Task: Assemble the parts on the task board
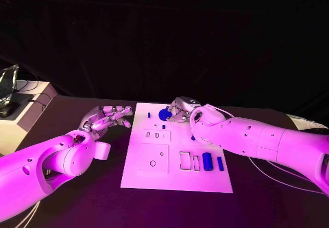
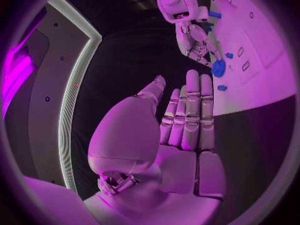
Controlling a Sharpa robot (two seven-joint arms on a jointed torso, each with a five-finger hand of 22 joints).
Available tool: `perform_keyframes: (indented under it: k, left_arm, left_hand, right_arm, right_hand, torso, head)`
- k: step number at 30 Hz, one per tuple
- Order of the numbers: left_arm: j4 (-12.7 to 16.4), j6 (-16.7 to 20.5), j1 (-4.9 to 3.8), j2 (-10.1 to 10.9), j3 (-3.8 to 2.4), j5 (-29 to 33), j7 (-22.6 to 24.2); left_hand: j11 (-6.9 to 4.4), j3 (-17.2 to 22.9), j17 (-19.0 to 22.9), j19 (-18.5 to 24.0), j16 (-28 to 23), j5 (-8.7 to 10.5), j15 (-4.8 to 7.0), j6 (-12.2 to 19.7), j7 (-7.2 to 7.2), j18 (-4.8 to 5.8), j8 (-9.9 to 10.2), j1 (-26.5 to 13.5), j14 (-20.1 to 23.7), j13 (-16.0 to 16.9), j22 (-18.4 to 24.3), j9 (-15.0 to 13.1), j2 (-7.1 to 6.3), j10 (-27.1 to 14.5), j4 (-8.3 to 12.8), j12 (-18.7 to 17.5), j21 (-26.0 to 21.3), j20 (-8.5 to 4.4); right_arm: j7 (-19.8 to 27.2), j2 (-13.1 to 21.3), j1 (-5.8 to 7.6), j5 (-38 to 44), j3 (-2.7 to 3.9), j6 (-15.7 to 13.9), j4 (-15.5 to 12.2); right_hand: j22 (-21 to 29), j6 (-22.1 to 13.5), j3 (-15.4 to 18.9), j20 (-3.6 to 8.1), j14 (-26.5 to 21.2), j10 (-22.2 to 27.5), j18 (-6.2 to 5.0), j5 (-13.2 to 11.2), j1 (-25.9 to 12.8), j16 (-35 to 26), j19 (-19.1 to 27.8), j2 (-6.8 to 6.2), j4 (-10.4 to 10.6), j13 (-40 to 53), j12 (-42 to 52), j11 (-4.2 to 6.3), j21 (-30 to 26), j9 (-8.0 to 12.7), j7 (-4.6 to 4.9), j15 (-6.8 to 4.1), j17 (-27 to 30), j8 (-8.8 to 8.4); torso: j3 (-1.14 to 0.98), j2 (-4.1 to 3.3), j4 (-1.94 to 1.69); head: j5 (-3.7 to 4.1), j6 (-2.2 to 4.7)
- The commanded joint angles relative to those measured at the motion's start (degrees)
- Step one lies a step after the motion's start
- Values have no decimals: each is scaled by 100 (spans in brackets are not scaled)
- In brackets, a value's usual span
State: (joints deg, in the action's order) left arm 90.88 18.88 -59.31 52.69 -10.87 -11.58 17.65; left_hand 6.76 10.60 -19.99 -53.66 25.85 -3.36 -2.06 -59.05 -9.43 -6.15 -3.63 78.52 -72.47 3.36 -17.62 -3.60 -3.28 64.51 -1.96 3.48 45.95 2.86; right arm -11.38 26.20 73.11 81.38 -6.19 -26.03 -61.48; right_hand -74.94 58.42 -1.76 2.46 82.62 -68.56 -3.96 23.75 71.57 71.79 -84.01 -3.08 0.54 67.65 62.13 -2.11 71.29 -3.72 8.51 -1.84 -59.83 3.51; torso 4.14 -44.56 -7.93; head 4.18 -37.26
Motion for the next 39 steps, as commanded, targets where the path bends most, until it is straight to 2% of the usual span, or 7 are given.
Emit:
perform_keyframes:
  k: [1,10,19,25,29,32,39]
  left_arm:
    - [11,-80,-1,-10,-5,-14,19]
    - [10,-76,-1,-1,-5,-14,17]
    - [13,-73,-1,15,-4,-14,19]
    - [8,-70,0,25,-4,-14,25]
    - [-5,-67,3,34,-4,-14,44]
    - [-16,-70,5,36,-4,-14,58]
    - [-25,-93,17,43,-4,-14,80]
  left_hand:
    - [0,-8,5,56,28,22,-8,19,0,-39,1,17,44,6,10,-5,53,-52,17,-9,28,-2]
    - [0,-8,5,56,28,22,-8,19,0,-39,1,17,44,6,10,-5,53,-52,17,-9,28,-2]
    - [0,-8,5,56,28,22,-8,19,0,-39,1,17,44,6,10,-5,53,-52,17,-9,28,-2]
    - [0,-11,7,60,30,22,-7,22,2,-40,1,27,46,5,23,-5,53,-54,28,-10,39,-2]
    - [0,-13,9,67,26,22,-9,23,3,-38,0,27,53,5,27,-5,50,-54,30,-9,38,0]
    - [-1,-18,19,94,4,23,-14,17,8,-32,0,22,80,6,40,-5,48,-46,28,-9,20,11]
    - [-8,-23,58,109,-64,23,-19,-6,16,-31,1,21,89,6,85,-5,48,-15,28,-9,-29,26]
  right_arm:
    - [-15,-26,-15,-49,-13,270,29]
    - [-81,35,-21,-22,-21,301,-12]
    - [-110,306,-29,9,-22,158,-348]
    - [-89,575,-29,38,-19,-298,-637]
    - [197,900,-14,-218,3,-854,-944]
    - [473,1132,8,-556,22,-989,-1143]
    - [1339,1852,94,-1597,45,-607,-1479]
  right_hand:
    - [-1002,-76,46,24,-9,11,-35,-55,-78,16,-245,-20,12,6,-38,-22,27,-6,16,-10,-11,20]
    - [-1003,-73,-5,8,-13,-4,-44,-38,-87,14,-244,-68,100,45,-52,-23,29,-9,13,-6,-9,23]
    - [-1003,-65,-12,12,-11,-28,-43,-33,-76,15,-246,-54,102,63,-36,-20,30,-8,12,-9,-9,21]
    - [-1002,-45,-13,15,-12,-35,-42,-29,-71,13,-246,-59,101,72,-38,-16,29,-8,6,-12,-7,23]
    - [-1002,-51,-49,17,-15,-36,-41,-8,23,1,-245,-80,32,70,-50,-14,29,-7,12,-14,3,21]
    - [-1002,-31,-88,18,-15,-39,-41,-2,90,-4,-245,-73,-25,70,-55,-11,27,-8,13,-17,7,24]
    - [-1006,18,-157,22,-18,-35,-31,-121,353,-20,-234,-88,-319,82,-66,-11,35,-6,19,-22,10,23]
  torso:
    - [5,-4,-5]
    - [8,3,-6]
    - [0,-1,-2]
    - [2,6,-3]
    - [-5,10,13]
    - [-14,12,23]
    - [-48,33,95]
  head:
    - [14,1]
    - [8,-10]
    - [-4,-13]
    - [3,-5]
    - [-1,34]
    - [5,58]
    - [20,90]
